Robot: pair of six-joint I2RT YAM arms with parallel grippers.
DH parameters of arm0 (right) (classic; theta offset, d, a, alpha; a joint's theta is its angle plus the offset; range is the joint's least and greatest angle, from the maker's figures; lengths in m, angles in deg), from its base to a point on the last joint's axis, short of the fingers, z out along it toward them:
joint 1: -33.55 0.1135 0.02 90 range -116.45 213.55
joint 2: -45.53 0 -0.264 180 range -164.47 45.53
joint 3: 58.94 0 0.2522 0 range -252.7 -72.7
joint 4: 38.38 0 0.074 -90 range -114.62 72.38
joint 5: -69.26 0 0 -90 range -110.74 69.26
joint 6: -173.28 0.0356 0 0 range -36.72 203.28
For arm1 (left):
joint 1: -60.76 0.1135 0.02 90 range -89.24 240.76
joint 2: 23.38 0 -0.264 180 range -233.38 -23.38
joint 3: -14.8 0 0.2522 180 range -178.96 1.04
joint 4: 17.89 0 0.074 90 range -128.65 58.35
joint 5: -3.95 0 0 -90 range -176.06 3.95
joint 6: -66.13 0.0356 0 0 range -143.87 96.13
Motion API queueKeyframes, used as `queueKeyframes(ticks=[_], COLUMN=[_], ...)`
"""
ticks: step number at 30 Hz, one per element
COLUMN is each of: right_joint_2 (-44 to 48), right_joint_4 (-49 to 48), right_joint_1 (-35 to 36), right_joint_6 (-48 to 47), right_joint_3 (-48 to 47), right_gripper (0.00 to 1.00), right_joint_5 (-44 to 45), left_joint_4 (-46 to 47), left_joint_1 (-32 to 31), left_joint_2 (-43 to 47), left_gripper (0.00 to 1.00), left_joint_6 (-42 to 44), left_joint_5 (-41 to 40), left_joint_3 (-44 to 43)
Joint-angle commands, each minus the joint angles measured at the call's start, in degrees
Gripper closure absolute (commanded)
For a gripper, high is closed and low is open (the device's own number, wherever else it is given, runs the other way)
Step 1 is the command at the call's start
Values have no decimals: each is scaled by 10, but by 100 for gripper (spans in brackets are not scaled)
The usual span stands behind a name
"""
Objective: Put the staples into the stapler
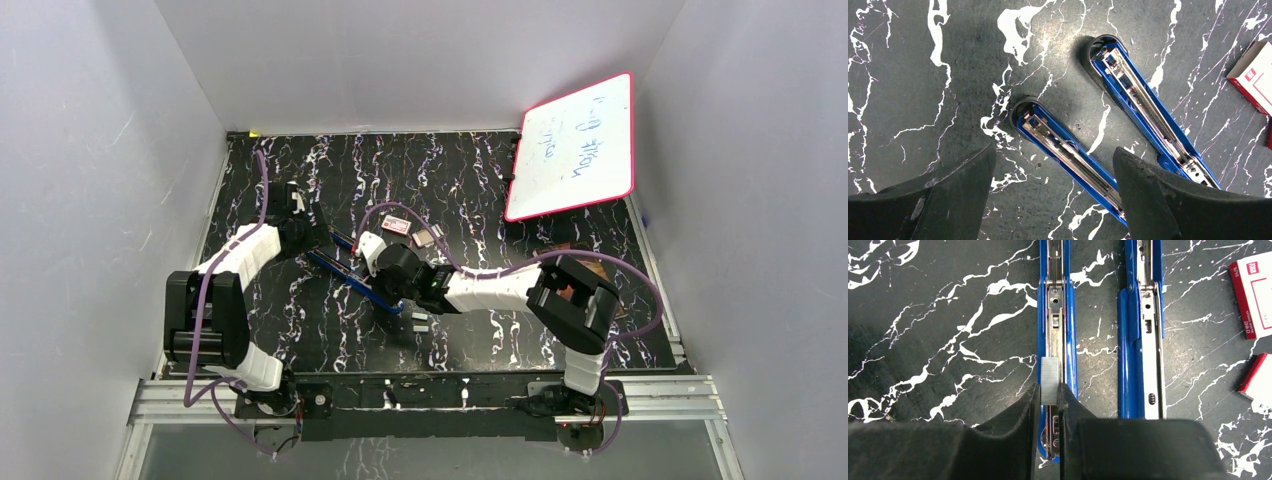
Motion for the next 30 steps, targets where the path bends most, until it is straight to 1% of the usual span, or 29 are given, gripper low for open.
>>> queueKeyframes(ticks=[1,11,21,30], right_joint_2=[0,2,37,24], right_joint_4=[-5,0,-32,-13], right_joint_1=[-3,-3,-3,-3], right_joint_6=[5,9,9,10], right_joint_3=[-26,-27,-4,-9], right_gripper=[100,100,100,100], right_joint_5=[-1,7,11,18], left_joint_4=[-14,-15,-16,-17], left_joint_1=[5,4,5,6], left_joint_2=[6,3,2,-4], left_gripper=[16,15,14,14], left_joint_6=[0,0,1,2], left_joint_5=[0,5,5,9], left_joint_3=[-19,-21,-22,-25])
